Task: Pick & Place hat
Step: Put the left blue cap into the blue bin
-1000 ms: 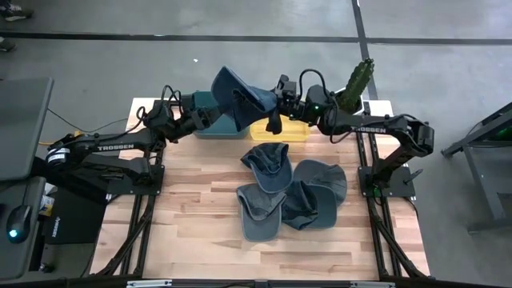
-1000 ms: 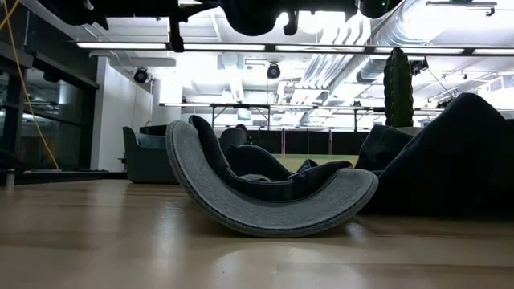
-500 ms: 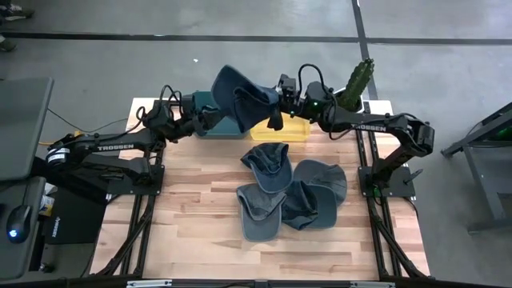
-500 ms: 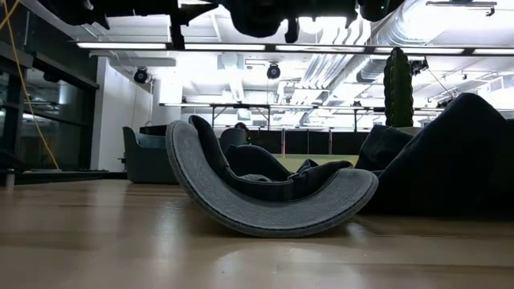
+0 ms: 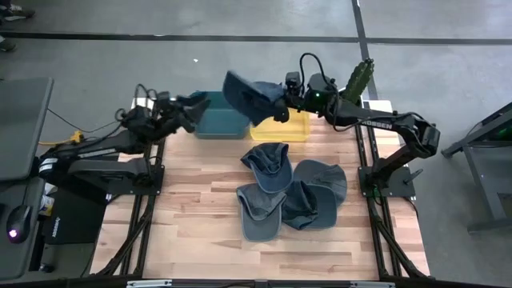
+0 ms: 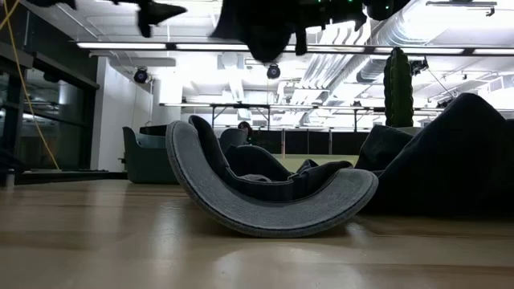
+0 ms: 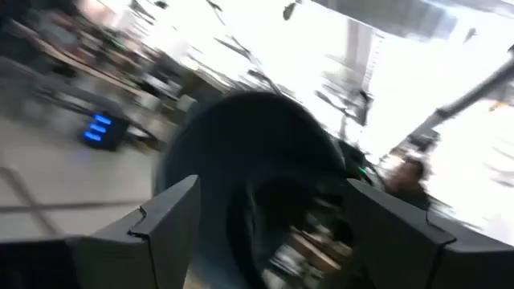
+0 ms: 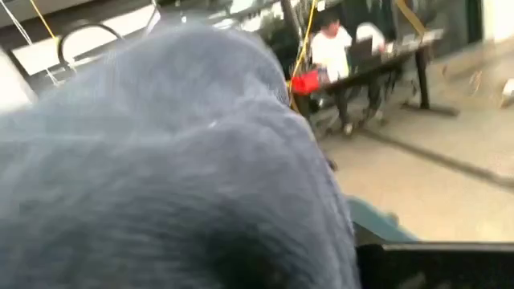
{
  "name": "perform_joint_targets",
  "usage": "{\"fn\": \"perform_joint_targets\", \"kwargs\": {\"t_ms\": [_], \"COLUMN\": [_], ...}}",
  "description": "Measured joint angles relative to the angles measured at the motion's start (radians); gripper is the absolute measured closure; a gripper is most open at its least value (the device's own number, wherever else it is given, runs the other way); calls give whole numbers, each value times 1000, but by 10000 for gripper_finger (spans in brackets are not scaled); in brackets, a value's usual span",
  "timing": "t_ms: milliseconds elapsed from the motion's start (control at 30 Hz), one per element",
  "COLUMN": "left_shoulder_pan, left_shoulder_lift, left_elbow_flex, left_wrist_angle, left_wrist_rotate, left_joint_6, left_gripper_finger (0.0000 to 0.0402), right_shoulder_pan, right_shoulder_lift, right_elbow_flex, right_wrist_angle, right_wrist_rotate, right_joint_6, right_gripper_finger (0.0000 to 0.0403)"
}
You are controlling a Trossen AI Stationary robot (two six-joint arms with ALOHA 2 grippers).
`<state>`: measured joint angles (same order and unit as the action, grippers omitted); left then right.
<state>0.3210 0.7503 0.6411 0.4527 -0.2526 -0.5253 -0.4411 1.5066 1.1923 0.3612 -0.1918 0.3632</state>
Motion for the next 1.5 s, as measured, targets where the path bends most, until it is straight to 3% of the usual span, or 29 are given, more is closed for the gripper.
{"fn": "perform_joint_targets", "kwargs": {"t_ms": [200,333,633,833,1100,1500], "left_shoulder_pan": [0,0,0,1,0,0], "left_shoulder_lift": [-161,-196,-109,-51,-14,41], "left_elbow_flex": [0,0,0,0,0,-1], "left_wrist_angle": [-215,-310,-351,-373,-312,-261], "left_wrist_rotate": [-101,-132,-66,1,199,265], "left_joint_6": [-2,-26,47,147,146,56], "left_gripper_finger": [119,119,119,119,119,119], "right_shoulder_pan": [-46,-104,-187,-177,-169,-118], "right_shoulder_lift": [0,7,151,227,244,241], "right_elbow_flex": [0,2,173,342,457,458], "right_wrist_angle": [-121,-113,-136,-250,-556,-575], "right_wrist_rotate": [-72,-192,-632,-788,-809,-806], "right_joint_6": [96,202,424,398,167,123], "right_gripper_finger": [403,403,403,403,403,403]}}
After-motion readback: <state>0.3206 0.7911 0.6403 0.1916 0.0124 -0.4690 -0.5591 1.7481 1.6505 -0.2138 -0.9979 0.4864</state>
